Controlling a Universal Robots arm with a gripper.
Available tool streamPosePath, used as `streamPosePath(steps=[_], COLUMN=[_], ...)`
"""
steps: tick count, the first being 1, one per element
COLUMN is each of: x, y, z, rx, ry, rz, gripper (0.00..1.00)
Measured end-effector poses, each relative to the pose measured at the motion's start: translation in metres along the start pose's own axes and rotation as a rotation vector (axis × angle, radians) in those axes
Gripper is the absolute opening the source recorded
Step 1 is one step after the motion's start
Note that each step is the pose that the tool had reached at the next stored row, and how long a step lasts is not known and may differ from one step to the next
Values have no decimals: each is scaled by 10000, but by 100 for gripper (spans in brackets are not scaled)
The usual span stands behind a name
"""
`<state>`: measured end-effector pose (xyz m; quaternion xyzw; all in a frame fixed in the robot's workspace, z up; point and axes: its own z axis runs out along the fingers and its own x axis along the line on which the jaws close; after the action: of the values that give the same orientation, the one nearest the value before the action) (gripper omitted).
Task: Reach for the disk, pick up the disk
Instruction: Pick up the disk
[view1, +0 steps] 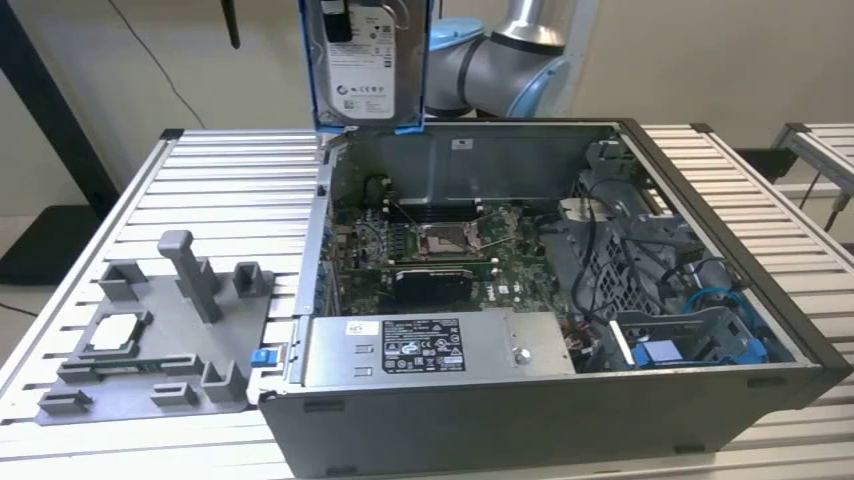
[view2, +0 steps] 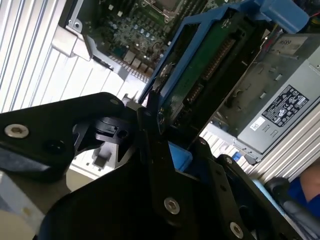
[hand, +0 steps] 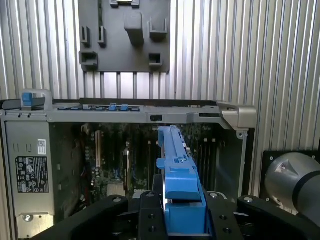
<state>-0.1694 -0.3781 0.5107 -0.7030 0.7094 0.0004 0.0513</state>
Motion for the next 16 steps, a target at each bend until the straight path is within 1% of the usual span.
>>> streamPosePath(steps=[9, 16], x=[-1, -2], y=[-167, -258], z=[11, 18], rx=[-1, -1], ry=[1, 1], rz=[0, 0], gripper=[0, 0])
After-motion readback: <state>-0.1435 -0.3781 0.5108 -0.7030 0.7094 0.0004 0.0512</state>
